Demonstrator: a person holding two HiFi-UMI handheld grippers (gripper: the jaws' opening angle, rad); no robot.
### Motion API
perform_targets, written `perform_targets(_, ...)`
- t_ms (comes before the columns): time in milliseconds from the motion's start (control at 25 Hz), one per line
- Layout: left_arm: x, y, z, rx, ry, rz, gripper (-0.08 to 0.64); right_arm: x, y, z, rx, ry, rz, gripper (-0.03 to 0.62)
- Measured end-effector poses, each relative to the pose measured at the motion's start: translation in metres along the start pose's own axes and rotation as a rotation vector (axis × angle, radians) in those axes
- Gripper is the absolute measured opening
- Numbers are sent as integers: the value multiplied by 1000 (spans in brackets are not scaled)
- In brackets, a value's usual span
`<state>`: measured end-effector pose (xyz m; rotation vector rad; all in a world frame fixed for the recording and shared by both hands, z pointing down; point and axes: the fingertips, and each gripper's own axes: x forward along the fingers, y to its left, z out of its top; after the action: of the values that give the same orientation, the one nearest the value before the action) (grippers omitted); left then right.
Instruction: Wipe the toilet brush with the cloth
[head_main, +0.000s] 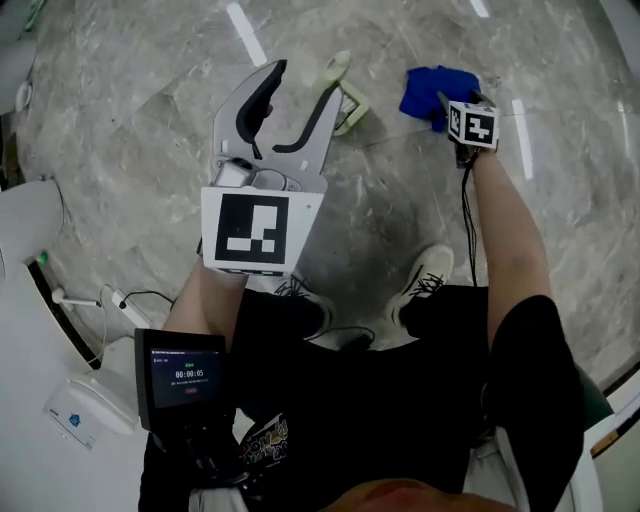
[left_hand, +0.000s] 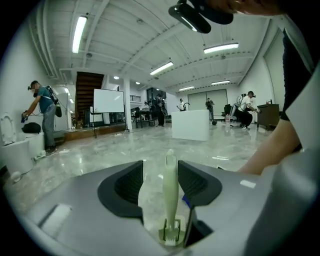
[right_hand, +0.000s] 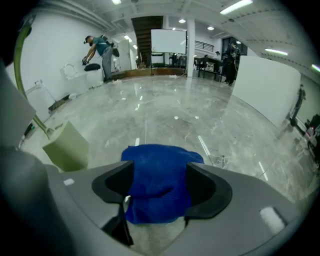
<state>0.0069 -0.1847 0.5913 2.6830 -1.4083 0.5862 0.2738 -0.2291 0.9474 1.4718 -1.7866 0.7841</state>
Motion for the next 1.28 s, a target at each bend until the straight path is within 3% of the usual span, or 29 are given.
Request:
perform_targets(80, 8, 0, 8, 43, -15, -22, 221, 14, -4, -10, -50, 76, -12, 328)
perform_targets(200, 17, 0, 7, 82, -9, -27, 225, 26, -5, -25, -32, 219, -21, 307)
perform_targets(320, 25, 5, -1, 17, 11, -19, 213, 21, -5, -19, -57, 328, -80, 178)
perform_targets(360, 26, 9, -5, -5, 25, -3, 193, 19, -4, -10, -103, 316, -103, 139)
perform_targets(440, 25, 17, -11, -45, 47, 29, 125, 18, 16, 21, -227, 208, -89, 121)
perform_targets(560, 26, 22, -10, -89, 59, 34, 129, 9, 76, 76, -401, 7, 67, 118)
perform_targets(720, 27, 21, -12, -86, 57, 19, 127, -15, 180, 128, -495, -169, 388, 117)
perform_targets(840, 26, 17, -17, -86, 59, 6, 127, -33, 249, 136, -607, -207, 584, 118)
perform_targets(1000, 26, 6, -24, -79, 71, -24, 127, -41, 295, 102, -724, -145, 743, 118)
perform_targets(1120, 25, 0, -26, -64, 71, -46, 127, -34, 297, 92, -794, -146, 693, 120)
perform_targets(1280, 24, 2, -29, -68, 73, -47, 127, -9, 259, 106, -728, -113, 480, 118)
